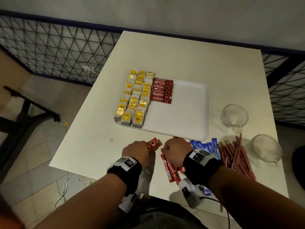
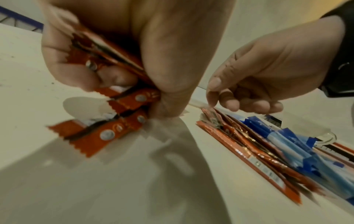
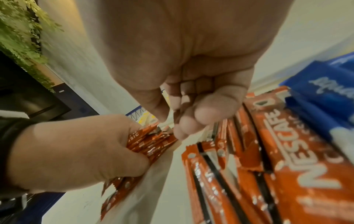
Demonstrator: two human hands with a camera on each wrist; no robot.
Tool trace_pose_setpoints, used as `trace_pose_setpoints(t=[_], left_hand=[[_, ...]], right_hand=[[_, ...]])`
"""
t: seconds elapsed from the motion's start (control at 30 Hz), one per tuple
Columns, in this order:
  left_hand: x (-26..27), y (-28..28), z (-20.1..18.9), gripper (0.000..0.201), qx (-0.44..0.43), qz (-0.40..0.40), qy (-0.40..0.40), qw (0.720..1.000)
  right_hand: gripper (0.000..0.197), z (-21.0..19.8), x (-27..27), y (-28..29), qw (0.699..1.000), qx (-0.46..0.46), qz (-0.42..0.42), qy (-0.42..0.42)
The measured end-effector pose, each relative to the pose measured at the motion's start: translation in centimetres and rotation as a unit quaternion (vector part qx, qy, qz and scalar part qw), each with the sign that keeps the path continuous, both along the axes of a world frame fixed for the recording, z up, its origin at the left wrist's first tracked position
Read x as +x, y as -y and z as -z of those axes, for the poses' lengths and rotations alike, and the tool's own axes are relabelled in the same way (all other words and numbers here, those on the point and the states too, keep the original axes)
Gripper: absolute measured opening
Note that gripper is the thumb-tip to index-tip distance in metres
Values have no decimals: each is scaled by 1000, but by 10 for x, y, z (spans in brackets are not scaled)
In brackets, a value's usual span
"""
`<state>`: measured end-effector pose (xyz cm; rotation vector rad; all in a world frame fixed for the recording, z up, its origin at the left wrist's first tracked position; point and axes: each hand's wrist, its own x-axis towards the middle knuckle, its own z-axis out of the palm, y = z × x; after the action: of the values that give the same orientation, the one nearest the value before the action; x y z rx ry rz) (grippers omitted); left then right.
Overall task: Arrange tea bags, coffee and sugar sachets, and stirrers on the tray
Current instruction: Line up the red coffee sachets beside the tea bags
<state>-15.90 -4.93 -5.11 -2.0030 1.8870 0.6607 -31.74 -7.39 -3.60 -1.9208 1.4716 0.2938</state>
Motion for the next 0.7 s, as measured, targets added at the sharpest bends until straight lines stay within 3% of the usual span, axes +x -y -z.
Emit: trace_pose_setpoints(t=[0.1, 0.2, 0.23, 0.3, 0.43, 0.53, 0.7], left_hand=[[-1, 10, -6, 20, 18, -8, -8, 1000], [16, 19, -11, 21, 46, -112, -154, 981], [22, 20, -15, 18, 54, -162, -244, 955], [29, 20, -26, 14, 71, -260, -402, 875], [27, 25, -42, 21, 134, -346, -554, 745], [25, 32, -49, 33, 173, -346, -625, 678], [32, 56, -49, 34, 210, -331, -689, 609]], right_hand=[[27, 3, -10, 8, 1000, -7, 6, 25], [13, 4, -22, 15, 997, -21, 19, 65], [14, 3, -24, 16, 995, -28, 28, 96], [25, -6, -25, 21, 981, -44, 43, 186], [42, -31, -13, 37, 943, -24, 65, 324], [34, -42, -5, 49, 926, -12, 95, 366], [16, -49, 7, 68, 916, -19, 137, 377]])
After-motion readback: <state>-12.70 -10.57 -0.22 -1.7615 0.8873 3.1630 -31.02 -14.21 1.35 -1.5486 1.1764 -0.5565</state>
